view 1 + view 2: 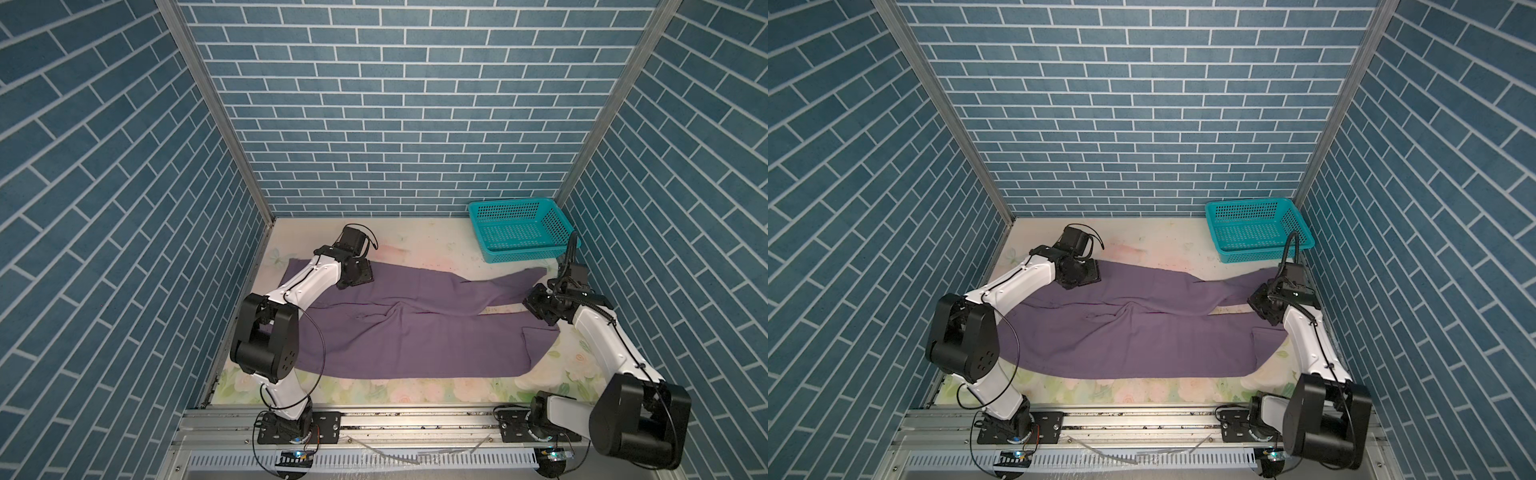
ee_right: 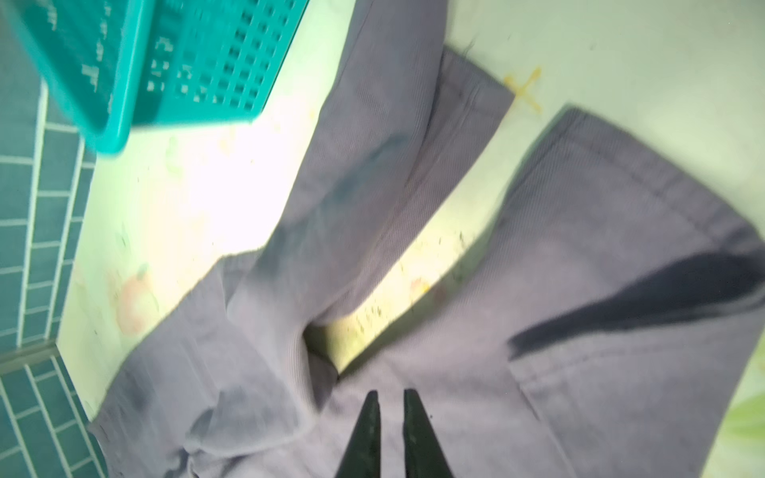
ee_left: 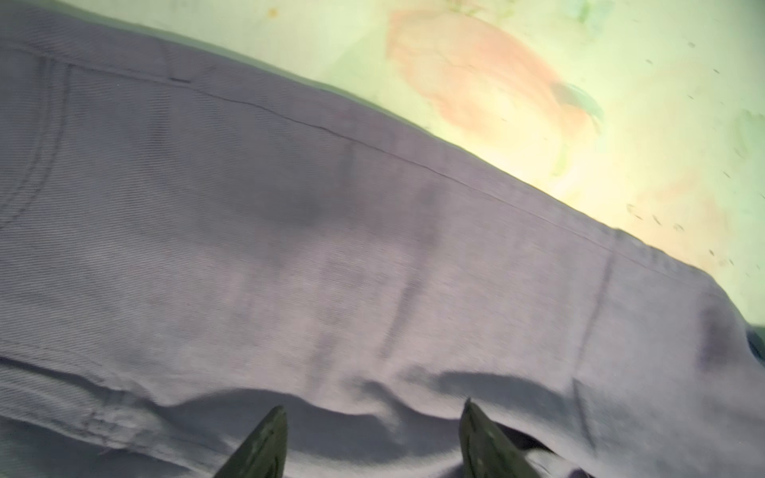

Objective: Fold and stack the trousers
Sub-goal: Smooth out the trousers at the center of the table.

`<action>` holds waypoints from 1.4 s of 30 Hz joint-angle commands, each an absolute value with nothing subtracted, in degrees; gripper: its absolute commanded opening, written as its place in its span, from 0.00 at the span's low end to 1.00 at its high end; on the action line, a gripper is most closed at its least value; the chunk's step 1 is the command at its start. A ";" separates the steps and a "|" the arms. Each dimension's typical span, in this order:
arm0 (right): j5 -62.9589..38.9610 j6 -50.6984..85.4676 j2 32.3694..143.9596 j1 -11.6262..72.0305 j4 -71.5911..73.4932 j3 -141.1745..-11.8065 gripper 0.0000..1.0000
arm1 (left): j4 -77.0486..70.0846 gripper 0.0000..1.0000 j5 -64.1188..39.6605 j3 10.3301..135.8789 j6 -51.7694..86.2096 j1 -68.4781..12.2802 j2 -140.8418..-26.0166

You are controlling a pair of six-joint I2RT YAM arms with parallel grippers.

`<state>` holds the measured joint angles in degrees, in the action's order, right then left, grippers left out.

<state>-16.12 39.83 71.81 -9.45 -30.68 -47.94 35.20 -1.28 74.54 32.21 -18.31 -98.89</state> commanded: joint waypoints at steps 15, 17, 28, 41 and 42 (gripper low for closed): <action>-11.98 34.33 92.12 -16.08 -25.40 -56.80 0.03 | 30.99 0.58 0.88 77.51 34.55 -2.70 -112.32; -11.80 33.82 94.55 -16.08 -25.49 -58.31 0.09 | 31.49 0.58 0.25 78.46 35.18 -1.16 -114.30; -12.45 32.98 102.74 -16.00 -27.84 -63.16 0.44 | 31.82 0.58 -1.30 79.63 35.86 2.06 -117.94; -6.80 32.61 101.95 -16.39 -30.34 -63.93 0.00 | 31.98 0.57 -2.04 77.35 37.19 7.89 -117.56; -6.41 32.59 101.27 -16.51 -30.63 -63.77 0.00 | 32.10 0.57 -1.49 76.93 37.27 8.51 -116.98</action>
